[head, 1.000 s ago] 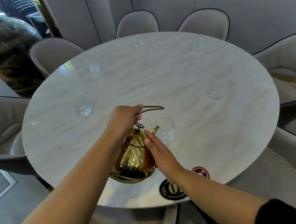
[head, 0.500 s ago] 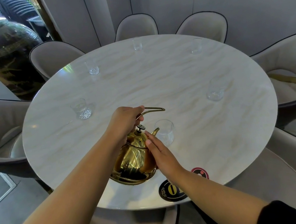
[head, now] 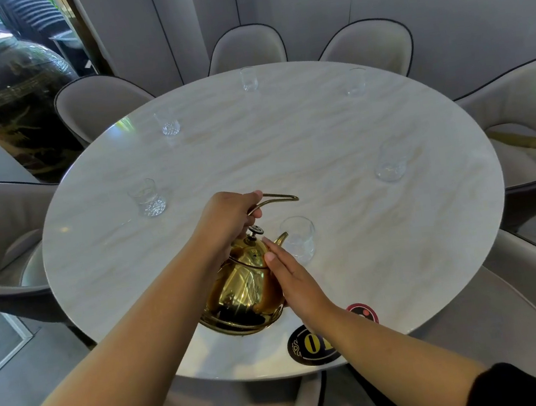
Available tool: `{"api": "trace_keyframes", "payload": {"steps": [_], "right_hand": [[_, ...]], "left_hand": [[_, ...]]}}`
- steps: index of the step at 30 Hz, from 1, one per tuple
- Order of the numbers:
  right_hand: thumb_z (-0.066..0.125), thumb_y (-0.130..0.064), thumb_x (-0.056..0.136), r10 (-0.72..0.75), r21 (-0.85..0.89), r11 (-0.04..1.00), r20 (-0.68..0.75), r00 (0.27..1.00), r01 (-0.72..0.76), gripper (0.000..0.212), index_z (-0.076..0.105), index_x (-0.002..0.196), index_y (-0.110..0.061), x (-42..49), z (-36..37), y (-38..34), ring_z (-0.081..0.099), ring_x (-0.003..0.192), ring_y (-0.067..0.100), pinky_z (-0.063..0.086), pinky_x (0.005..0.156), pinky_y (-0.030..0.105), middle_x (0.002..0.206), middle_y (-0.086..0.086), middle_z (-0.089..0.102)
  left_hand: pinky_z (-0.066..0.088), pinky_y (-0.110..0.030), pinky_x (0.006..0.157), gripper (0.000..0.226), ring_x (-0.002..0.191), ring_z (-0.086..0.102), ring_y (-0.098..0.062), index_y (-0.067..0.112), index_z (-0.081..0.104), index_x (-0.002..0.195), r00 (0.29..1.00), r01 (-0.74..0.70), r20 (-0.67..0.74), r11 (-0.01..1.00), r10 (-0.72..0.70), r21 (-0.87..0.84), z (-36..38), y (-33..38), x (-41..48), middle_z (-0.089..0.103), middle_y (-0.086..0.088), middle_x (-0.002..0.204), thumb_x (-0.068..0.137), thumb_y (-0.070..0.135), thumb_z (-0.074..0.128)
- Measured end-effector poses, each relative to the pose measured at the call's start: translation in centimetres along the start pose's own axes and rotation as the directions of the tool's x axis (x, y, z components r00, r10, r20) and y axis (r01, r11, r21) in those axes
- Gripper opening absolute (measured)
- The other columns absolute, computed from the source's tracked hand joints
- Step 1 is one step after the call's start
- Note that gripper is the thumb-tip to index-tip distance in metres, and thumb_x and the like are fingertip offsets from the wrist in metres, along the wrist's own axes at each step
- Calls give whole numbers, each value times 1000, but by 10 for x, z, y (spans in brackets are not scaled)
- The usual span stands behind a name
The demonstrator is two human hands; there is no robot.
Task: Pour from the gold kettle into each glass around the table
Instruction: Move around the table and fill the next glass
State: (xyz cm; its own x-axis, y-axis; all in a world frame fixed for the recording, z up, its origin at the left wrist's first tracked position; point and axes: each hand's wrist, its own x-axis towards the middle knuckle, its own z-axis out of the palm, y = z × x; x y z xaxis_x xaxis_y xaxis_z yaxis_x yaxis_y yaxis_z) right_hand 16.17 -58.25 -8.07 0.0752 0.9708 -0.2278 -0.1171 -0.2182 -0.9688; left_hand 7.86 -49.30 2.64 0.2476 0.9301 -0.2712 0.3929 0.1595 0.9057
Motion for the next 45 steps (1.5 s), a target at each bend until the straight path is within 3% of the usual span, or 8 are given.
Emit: {"api": "trace_keyframes", "payload": {"steps": [8,23,38,40,45], "right_hand": [[37,-46,98,7,5,1000,-7,1000,-7,44,33,142,-44,1,0,1,38,135,16,38,111,44,151,-6,36],[36,-45,99,7,8,1000,12,1000,-7,44,32,143,-44,-1,-2,1,36,122,5,37,104,33,150,-9,35],[37,-43,99,-12,-12,1000,34,999,12,45,32,143,-42,0,-10,7,36,124,3,36,105,32,134,-17,38],[39,-43,99,-17,-23,1000,42,999,18,44,33,142,-42,1,-13,9,37,128,6,35,109,33,137,-15,39],[40,-46,97,-23,-96,995,90,996,31,46,34,142,-43,4,-23,15,37,135,13,36,110,30,148,-7,38]], "left_hand": [[22,-20,41,40,37,26,-10,9,56,57,1000,7,1,1000,-7,9,1,0,2,35,7,37,92,30,58],[23,-22,45,40,42,27,-12,8,57,58,1000,11,0,1000,-11,9,2,-1,1,37,4,41,92,30,58],[24,-21,44,39,44,28,-14,10,56,57,1000,4,-17,1000,-4,-27,6,-6,-1,42,-8,60,90,29,60],[24,-22,45,38,45,29,-14,10,56,57,999,4,-32,998,-6,-61,6,-10,-3,45,-11,65,89,29,61],[27,-21,44,38,43,31,-11,11,52,57,995,-7,-98,993,-4,-114,11,-20,-13,46,-1,53,90,28,59]]}}
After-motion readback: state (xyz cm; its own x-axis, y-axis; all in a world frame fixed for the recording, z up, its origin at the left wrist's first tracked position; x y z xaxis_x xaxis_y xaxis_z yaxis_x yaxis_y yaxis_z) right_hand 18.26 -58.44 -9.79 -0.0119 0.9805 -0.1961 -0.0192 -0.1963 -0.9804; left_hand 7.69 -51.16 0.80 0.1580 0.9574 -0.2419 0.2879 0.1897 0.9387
